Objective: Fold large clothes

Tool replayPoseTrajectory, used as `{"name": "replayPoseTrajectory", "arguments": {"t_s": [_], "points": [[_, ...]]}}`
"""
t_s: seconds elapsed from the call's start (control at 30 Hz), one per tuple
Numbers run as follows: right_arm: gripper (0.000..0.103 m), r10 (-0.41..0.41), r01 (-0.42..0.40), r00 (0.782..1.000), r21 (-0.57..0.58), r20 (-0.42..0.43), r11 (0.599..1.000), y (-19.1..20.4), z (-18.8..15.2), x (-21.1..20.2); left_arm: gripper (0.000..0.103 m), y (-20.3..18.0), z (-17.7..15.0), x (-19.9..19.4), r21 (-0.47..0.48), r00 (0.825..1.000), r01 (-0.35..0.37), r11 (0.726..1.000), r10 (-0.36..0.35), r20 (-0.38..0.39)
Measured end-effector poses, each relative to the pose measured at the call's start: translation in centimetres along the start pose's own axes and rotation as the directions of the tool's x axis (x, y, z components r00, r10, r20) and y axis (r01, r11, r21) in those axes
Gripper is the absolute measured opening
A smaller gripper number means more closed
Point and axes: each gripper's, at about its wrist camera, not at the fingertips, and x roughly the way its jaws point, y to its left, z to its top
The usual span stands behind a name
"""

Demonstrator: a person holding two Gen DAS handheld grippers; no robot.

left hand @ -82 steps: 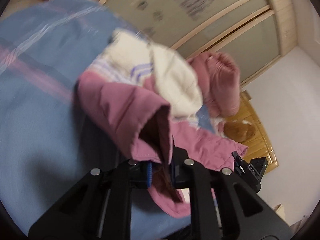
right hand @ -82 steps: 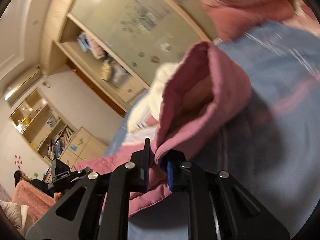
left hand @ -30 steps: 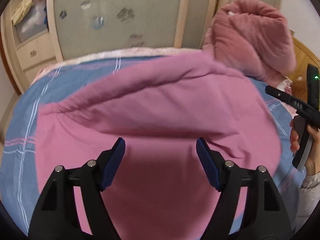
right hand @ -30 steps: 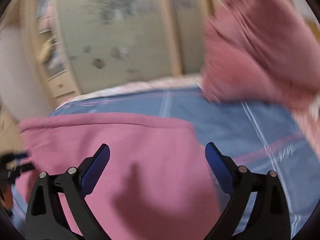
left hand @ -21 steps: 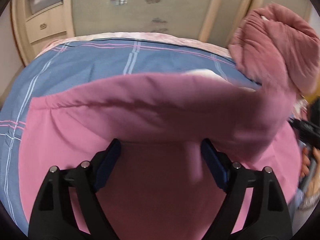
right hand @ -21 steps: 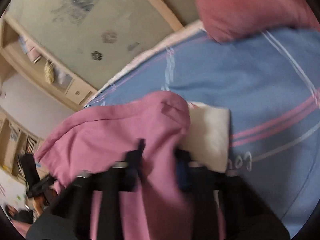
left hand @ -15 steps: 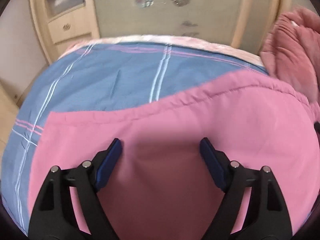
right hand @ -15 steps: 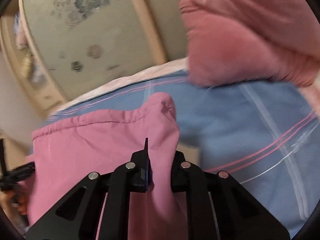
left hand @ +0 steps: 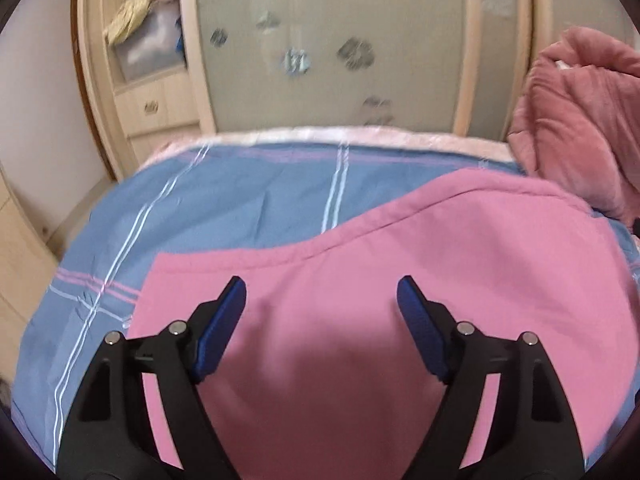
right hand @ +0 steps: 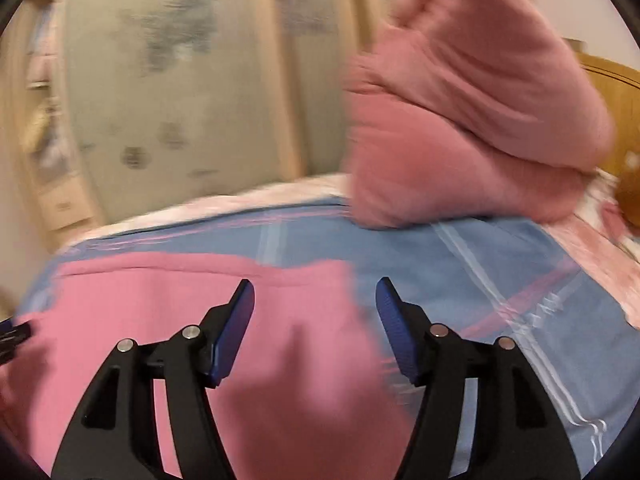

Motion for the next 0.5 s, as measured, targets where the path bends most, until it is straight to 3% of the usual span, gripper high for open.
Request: {"name": "replayPoseTrajectory", "arguments": {"t_s": [0.13, 0.23, 0.33, 0.43, 0.5], "points": [[0.054, 0.140, -0.157, 0.985, -0.191, -0.100, 0.969, 8.2, -1.0, 0.7, 0.079, -2.9, 0.3, -0.4, 0.050, 0.997, 0.072, 0.996, -0.071, -0.022], [0.052, 0.132, -0.174, 0.976, -0.260, -0.172, 0.950, 12.2, -2.3, 3.3, 0.079, -4.2, 0.3, 1.2, 0.065, 0.996, 0.072, 0.995, -0.068, -0.050], [0.052, 0.049, -0.101, 0.980, -0.269, -0.194, 0.958, 12.6, -2.9, 6.6, 0.080, -4.1, 0.0, 4.1, 0.058, 0.996, 0.030, 0.998, -0.024, -0.089], [0.052, -0.012, -0.033, 0.981, -0.231, -0.194, 0.972, 10.8, -2.8, 8.9, 0.083, -1.8, -0.5, 6.9, -0.007, 0.990, 0.024, 1.000, -0.025, -0.142], [0.052, -0.091, 0.051, 0.980, -0.217, -0.178, 0.975, 9.3, -2.0, 10.2, 0.083, -0.2, -0.5, 7.8, -0.002, 0.989, -0.063, 0.998, 0.062, -0.131]]}}
